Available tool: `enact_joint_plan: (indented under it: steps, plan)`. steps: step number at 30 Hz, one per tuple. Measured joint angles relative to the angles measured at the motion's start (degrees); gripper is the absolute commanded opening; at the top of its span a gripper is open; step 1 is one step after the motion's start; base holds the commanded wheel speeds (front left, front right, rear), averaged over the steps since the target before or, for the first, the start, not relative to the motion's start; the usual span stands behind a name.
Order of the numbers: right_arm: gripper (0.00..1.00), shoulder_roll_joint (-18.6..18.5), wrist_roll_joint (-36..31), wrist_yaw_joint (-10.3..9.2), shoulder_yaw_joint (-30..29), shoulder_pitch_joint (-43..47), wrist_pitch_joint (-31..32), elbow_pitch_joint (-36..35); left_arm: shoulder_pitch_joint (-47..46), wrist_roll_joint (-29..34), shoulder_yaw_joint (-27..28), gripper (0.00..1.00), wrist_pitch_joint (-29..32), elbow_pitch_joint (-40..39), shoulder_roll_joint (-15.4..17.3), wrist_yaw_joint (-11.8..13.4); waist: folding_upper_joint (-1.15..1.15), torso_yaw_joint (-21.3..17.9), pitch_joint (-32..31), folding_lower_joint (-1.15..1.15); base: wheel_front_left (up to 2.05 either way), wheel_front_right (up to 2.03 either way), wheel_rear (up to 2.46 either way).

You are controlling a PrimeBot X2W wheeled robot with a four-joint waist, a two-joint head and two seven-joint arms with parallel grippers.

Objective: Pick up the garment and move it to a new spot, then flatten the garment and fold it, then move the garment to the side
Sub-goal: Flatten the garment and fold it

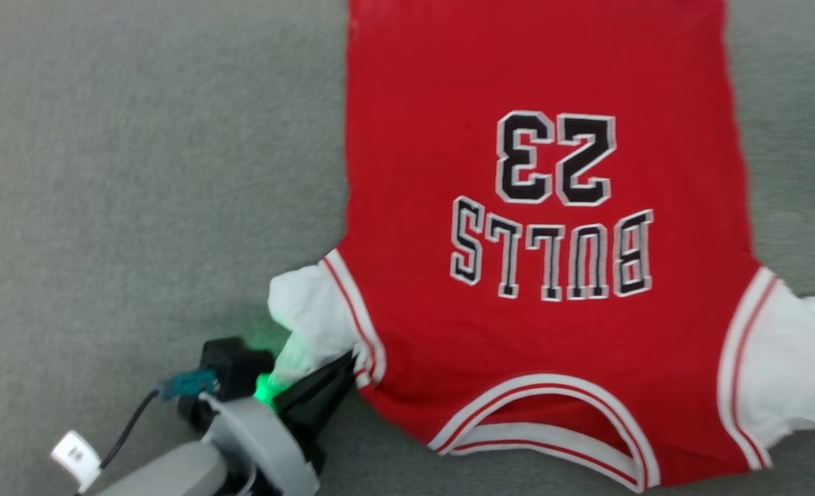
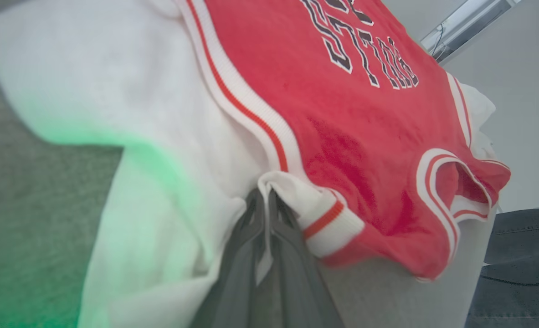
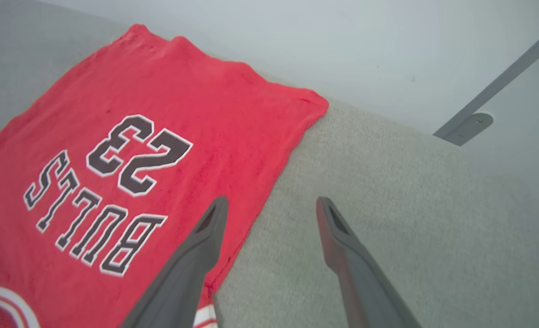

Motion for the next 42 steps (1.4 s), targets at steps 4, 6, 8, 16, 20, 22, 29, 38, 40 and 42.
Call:
enact_joint_plan:
  steps: [4, 6, 8, 16, 20, 22, 29, 38, 40, 42]
  plan:
    - [1.0, 6.4, -6.5, 0.0, 1.1, -12.7, 7.1, 10.4, -3.2, 1.4, -0.3, 0.0, 0.1, 0.1, -2.2, -0.7, 0.0, 2.2, 2.8, 0.0, 0.0, 0.0, 0.0]
    - [1.0, 8.7, -9.6, 0.0, 2.3, -17.9, 10.3, 15.4, -4.5, 1.9, -0.4, 0.0, 0.1, 0.2, -3.4, -1.2, 0.0, 3.6, 4.1, 0.0, 0.0, 0.0, 0.0]
    - [1.0, 11.6, -10.9, 0.0, 2.6, -22.2, 12.2, 20.6, -5.4, 2.3, -0.7, 0.0, 0.1, 0.4, -4.4, -1.6, 0.0, 5.0, 5.4, 0.0, 0.0, 0.0, 0.0]
    - [1.0, 16.4, -17.1, 0.0, 2.1, -32.0, 18.3, 39.5, -7.9, 3.3, -0.7, 0.0, -0.8, 0.3, -7.7, -3.0, 0.0, 10.0, 10.2, 0.0, 0.0, 0.0, 0.0]
    - [1.0, 17.8, -17.3, 0.0, 1.7, -33.5, 21.4, 44.1, -8.6, 3.5, -0.7, 0.0, -1.1, -0.3, -8.5, -3.3, 0.0, 11.7, 12.0, 0.0, 0.0, 0.0, 0.0]
    - [1.0, 18.0, -16.9, -0.01, 1.2, -35.2, 22.7, 45.3, -8.8, 3.6, -0.7, 0.0, -1.2, -0.6, -8.7, -3.5, 0.0, 12.2, 12.9, 0.0, 0.0, 0.0, 0.0]
    - [0.0, 19.1, -17.5, -0.01, 0.8, -37.5, 23.3, 47.6, -9.3, 3.6, -0.7, 0.0, -1.5, -0.6, -8.7, -3.6, -0.01, 12.6, 14.4, 0.0, 0.0, 0.0, 0.0]
    - [0.0, 18.9, -15.2, 0.0, 2.1, -32.8, 19.8, 46.1, -7.3, 3.5, 2.1, 0.0, -1.4, 0.7, -9.4, -3.6, 0.0, 11.5, 10.8, 0.0, 0.0, 0.0, 0.0]
    - [0.0, 17.4, -13.3, 0.0, 3.4, -29.9, 19.9, 43.3, -6.2, 3.7, 3.4, 0.0, -1.0, 1.1, -9.5, -3.6, 0.0, 11.2, 9.2, 0.0, 0.0, 0.0, 0.0]
    - [0.0, 15.5, -11.0, 0.0, 5.0, -26.4, 20.1, 39.4, -4.7, 3.9, 4.8, 0.0, -0.6, 1.4, -9.6, -3.5, 0.0, 10.9, 7.5, 0.0, 0.0, 0.0, 0.0]
